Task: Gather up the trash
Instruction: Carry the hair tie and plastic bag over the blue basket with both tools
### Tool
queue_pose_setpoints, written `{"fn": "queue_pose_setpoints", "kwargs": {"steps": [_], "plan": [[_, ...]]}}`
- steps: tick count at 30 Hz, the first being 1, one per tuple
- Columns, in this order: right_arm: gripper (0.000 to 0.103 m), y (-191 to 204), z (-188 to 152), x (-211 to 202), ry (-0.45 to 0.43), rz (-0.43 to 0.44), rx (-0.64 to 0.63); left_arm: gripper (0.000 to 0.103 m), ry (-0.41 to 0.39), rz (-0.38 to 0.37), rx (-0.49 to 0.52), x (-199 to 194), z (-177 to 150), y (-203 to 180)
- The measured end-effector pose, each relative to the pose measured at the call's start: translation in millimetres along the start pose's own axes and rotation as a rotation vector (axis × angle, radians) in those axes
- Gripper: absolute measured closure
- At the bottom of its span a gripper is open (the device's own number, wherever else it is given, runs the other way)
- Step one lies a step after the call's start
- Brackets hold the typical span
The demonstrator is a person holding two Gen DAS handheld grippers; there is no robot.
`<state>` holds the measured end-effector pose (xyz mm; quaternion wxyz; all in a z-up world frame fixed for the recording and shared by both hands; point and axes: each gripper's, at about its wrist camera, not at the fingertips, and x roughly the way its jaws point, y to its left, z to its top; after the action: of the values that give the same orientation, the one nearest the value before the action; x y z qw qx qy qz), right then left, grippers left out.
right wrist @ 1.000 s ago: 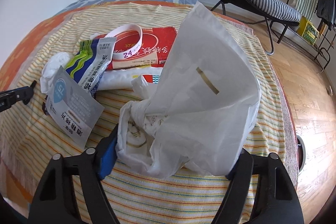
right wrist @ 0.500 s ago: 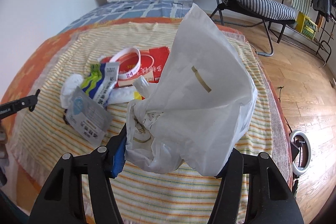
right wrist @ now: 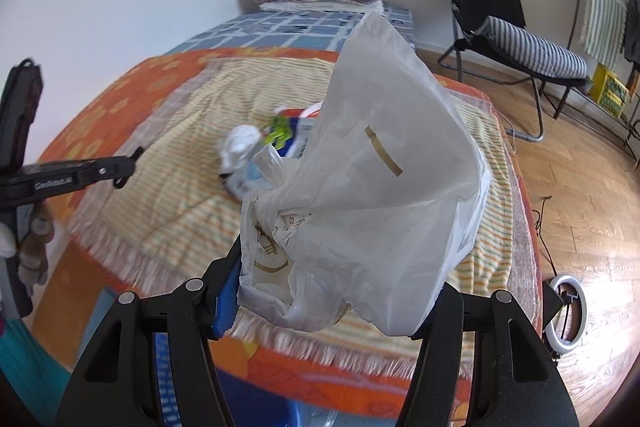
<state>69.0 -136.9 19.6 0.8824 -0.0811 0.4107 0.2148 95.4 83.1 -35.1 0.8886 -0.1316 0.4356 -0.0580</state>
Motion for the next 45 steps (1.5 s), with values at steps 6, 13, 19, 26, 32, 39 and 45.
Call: {"fn": "queue_pose_setpoints", "kwargs": {"steps": [6, 13, 19, 26, 32, 39, 45], "plan": [[0.043, 22, -28, -15, 0.028, 0.032, -0.049, 0.096, 0.022, -0.039, 0.052, -17, -25, -18], [0.042, 41, -68, -23, 0.087, 0.06, -0.09, 0.096, 0.077, -0.066, 0.107, -25, -65, -37], [0.043, 49, -99, -28, 0.13, 0.08, -0.1, 0.096, 0.15, -0.083, 0.14, -21, -103, -49], [0.042, 60, -128, -26, 0.183, 0.109, -0.111, 0.096, 0.221, -0.094, 0.153, -15, -139, -59], [0.042, 70, -146, -20, 0.223, 0.127, -0.121, 0.096, 0.248, -0.084, 0.171, -13, -158, -65], [0.04, 75, -157, -17, 0.25, 0.142, -0.13, 0.096, 0.271, -0.069, 0.165, -8, -169, -61], [0.04, 79, -161, -14, 0.275, 0.138, -0.141, 0.096, 0.286, -0.056, 0.163, -3, -172, -58]]}}
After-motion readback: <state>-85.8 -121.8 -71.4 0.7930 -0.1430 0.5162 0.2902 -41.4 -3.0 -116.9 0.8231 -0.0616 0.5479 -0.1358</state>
